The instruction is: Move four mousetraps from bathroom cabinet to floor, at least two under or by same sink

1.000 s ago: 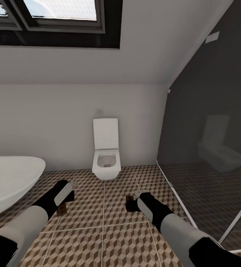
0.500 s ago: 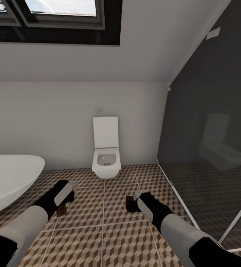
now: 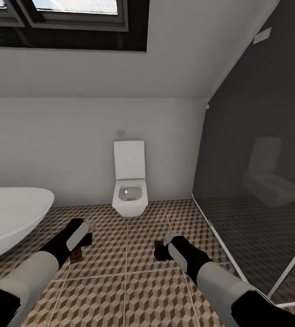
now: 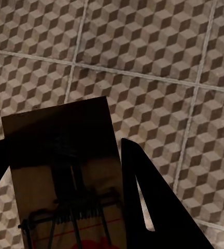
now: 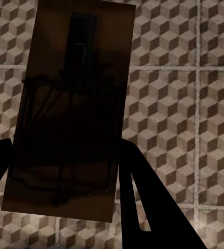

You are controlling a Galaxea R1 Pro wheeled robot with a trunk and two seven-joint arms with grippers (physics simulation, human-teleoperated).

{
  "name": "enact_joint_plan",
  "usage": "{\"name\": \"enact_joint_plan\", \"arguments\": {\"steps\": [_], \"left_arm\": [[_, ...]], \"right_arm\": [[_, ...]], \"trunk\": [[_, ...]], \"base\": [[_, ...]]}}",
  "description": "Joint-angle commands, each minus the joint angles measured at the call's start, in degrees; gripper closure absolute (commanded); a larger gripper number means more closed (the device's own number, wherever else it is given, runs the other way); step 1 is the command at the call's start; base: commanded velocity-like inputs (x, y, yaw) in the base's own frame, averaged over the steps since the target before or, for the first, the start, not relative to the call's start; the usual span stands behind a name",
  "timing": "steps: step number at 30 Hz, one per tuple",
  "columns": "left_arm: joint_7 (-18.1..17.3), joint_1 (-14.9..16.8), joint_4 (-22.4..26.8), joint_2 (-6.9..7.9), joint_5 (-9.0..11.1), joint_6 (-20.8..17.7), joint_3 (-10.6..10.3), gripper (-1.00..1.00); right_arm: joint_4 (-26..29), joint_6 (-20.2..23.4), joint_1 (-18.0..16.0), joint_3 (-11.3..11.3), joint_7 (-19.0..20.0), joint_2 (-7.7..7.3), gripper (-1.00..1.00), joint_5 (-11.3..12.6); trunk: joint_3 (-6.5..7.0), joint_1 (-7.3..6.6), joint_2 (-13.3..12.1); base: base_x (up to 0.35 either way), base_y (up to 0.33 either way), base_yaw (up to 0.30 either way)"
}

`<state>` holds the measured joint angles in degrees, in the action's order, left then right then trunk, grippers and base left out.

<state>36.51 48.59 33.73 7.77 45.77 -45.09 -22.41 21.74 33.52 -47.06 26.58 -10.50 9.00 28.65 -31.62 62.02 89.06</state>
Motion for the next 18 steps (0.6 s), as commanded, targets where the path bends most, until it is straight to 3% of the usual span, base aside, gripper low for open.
{"name": "enact_joint_plan", "arguments": {"steps": [1, 7, 13, 18], "left_arm": [[0.5, 0.0, 0.7, 0.1, 0.4, -0.4, -0.5, 1.0], [0.7, -0.1, 6.9, 0.14, 0.3, -3.5, -0.4, 1.0], [0.8, -0.2, 9.6, 0.21, 0.4, -4.8, -0.4, 1.0], [0.8, -0.2, 10.2, 0.3, 0.3, -5.3, 2.4, 1.0]], "right_arm": [[0.1, 0.1, -0.1, 0.4, -0.5, -0.03, 1.0, 0.8], [0.0, 0.1, -0.1, 0.4, -0.5, -0.03, 1.0, 0.8], [0.0, 0.1, -0.1, 0.4, -0.5, -0.03, 1.0, 0.8], [0.0, 0.1, -0.1, 0.4, -0.5, -0.02, 1.0, 0.8]], "trunk": [[-0.25, 0.22, 0.5], [-1.33, 1.54, 2.9], [-2.4, 2.86, 5.3], [-2.4, 2.86, 5.3]], "base": [[0.0, 0.0, 0.0], [0.0, 0.0, 0.0], [0.0, 0.0, 0.0], [0.0, 0.0, 0.0]]}}
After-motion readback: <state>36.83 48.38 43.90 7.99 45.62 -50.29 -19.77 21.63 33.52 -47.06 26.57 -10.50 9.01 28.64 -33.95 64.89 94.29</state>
